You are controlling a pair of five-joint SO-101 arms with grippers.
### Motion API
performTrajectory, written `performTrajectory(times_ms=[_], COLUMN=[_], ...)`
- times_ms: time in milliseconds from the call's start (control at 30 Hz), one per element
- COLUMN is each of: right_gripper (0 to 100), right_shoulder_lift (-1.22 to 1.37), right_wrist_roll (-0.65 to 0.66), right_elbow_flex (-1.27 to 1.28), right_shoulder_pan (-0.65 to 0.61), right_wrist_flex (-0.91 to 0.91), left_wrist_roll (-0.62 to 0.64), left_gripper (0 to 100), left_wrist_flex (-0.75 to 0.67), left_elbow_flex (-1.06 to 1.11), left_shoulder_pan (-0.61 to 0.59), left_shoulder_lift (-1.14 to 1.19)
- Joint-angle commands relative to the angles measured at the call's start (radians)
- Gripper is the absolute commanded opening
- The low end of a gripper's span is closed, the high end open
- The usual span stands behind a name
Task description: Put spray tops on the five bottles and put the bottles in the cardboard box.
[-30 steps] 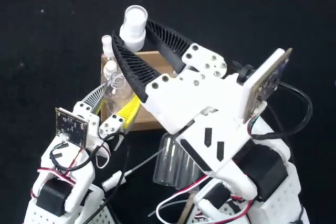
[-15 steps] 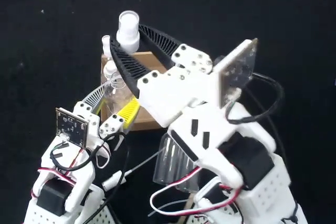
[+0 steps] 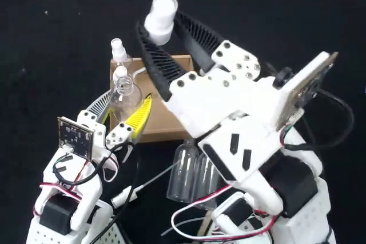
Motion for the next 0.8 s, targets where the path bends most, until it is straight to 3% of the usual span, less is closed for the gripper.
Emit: performTrajectory(times_ms=[0, 433, 767], right_gripper=[1.1, 1.1, 1.1], right_shoulder_lift=[-0.015, -0.013, 0.058], right_wrist_roll=[0.002, 0.008, -0.002], right_elbow_flex=[0.051, -0.059, 0.007], right_shoulder_pan=[0.015, -0.025, -0.028], right_wrist_flex=[-0.037, -0.052, -0.052], left_wrist_roll=[0.012, 0.012, 0.012], left_gripper=[3, 3, 3], left_wrist_flex=[-0.023, -0.018, -0.021], left_elbow_flex=[-0.005, -0.005, -0.005], left_shoulder_pan=[-0.005, -0.004, -0.004], left_shoulder_lift=[-0.011, -0.011, -0.011])
